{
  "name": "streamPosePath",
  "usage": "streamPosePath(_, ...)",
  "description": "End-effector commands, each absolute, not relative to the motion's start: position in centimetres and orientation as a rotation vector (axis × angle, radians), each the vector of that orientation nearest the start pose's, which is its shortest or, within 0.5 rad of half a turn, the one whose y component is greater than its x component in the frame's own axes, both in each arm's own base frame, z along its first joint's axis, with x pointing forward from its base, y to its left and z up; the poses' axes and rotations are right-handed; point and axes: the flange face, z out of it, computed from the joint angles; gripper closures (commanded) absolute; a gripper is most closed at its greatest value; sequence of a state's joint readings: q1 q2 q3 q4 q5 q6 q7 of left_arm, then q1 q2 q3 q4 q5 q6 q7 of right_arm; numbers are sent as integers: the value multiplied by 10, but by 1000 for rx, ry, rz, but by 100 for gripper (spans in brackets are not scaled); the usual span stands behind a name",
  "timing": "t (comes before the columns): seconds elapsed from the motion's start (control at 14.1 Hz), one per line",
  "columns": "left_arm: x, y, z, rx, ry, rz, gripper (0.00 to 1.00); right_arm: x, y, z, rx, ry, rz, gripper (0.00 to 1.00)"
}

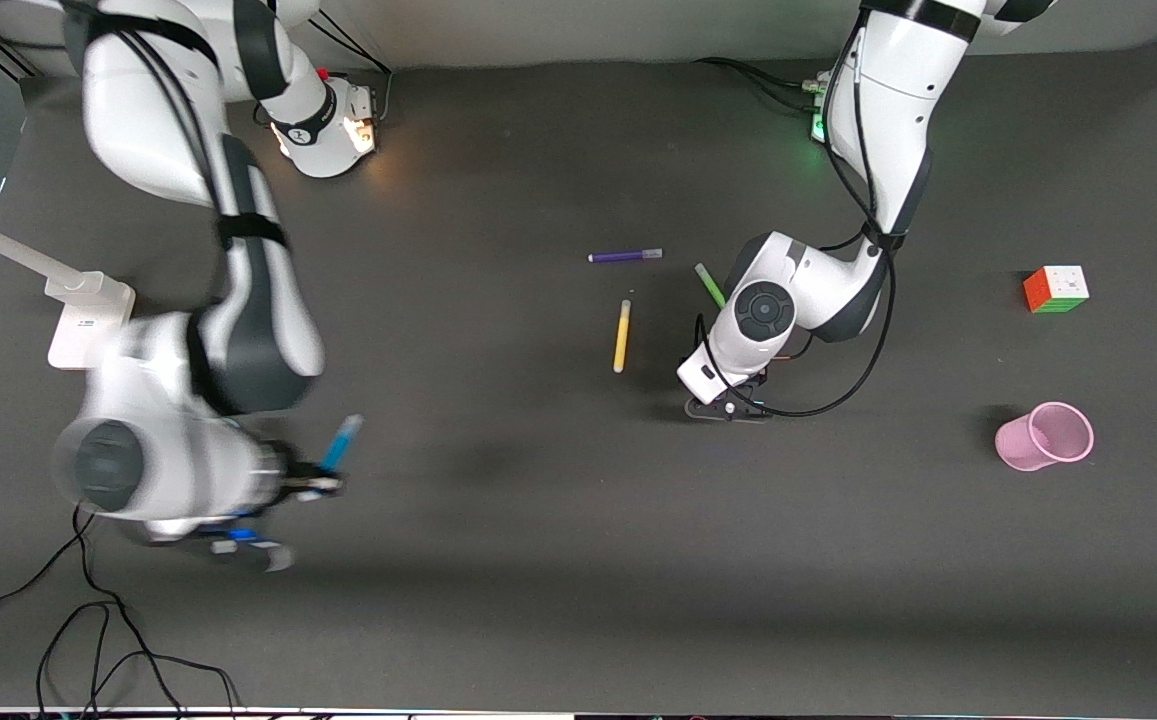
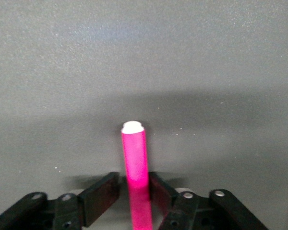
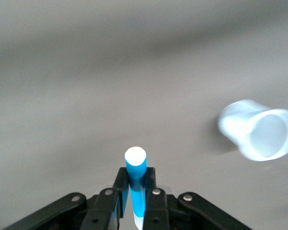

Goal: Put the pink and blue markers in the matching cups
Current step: 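Lift the blue marker with the right gripper and carry it toward the blue cup, then lower the blue marker into the blue cup and open the right gripper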

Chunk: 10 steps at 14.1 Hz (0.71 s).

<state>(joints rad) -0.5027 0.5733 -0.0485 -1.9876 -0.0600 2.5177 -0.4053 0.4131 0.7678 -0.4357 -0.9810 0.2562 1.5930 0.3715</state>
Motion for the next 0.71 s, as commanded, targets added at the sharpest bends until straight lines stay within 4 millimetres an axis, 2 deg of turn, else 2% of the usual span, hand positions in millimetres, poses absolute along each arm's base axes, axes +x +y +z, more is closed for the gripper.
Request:
streamPosePath(0.0,505,-314,164,-3152,167,120,92,733,67,461,-3237,554,-27,100)
streamPosePath(0.14,507,-314,165,-3154,167,114,98,730,26,468,-3227,633,-150,100)
streamPosePath(0.28,508,-315,166,-3156,167,110,96,712,-8,462,-3204,636,-292,100)
streamPosePath(0.42,508,-314,165,-3155,165,112,91,685,-33,437,-3138,659,-421,100)
streamPosePath(0.5,508,-315,165,-3156,160,112,74,676,-33,420,-3133,642,-436,100)
streamPosePath(0.57,508,-316,164,-3157,146,113,39,669,-26,404,-3132,623,-443,100)
streamPosePath(0.64,508,-317,164,-3158,146,109,24,659,-25,389,-3121,617,-475,100)
